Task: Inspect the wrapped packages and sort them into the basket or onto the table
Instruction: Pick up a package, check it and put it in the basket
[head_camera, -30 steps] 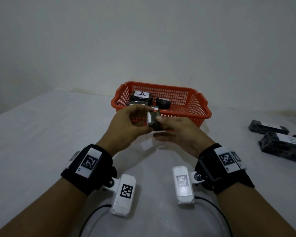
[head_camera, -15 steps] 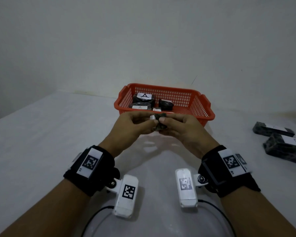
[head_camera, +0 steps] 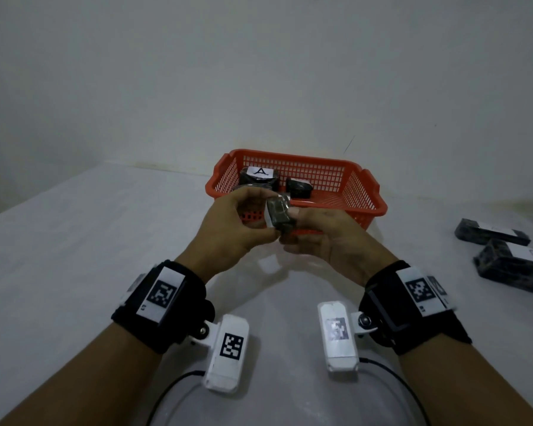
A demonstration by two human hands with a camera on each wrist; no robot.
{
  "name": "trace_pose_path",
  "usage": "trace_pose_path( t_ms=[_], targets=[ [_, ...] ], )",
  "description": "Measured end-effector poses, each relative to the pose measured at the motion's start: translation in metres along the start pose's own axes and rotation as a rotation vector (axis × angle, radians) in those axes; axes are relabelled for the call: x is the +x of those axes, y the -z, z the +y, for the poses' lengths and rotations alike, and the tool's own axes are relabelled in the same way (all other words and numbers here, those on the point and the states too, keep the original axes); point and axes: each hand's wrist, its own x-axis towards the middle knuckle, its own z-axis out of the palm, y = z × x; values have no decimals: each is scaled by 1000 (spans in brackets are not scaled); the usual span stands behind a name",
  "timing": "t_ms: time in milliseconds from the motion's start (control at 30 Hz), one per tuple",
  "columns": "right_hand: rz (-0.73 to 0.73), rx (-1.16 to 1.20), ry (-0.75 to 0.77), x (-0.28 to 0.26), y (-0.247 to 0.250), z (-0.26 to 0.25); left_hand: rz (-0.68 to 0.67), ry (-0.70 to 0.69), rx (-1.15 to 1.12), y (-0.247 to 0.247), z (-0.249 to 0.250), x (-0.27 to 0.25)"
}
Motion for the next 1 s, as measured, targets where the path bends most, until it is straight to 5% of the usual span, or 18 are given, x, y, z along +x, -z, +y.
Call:
trace_pose_path(
  t_ms=[267,467,1000],
  targets=[
    [68,-44,46,1,2,5,-133,39,-95,-3,3,-3],
    [37,-59,65,1,3,2,-13,60,-81,-6,1,-1],
    [9,-153,139,0,5,4,43,84,-146,-5,4,-2]
  ],
)
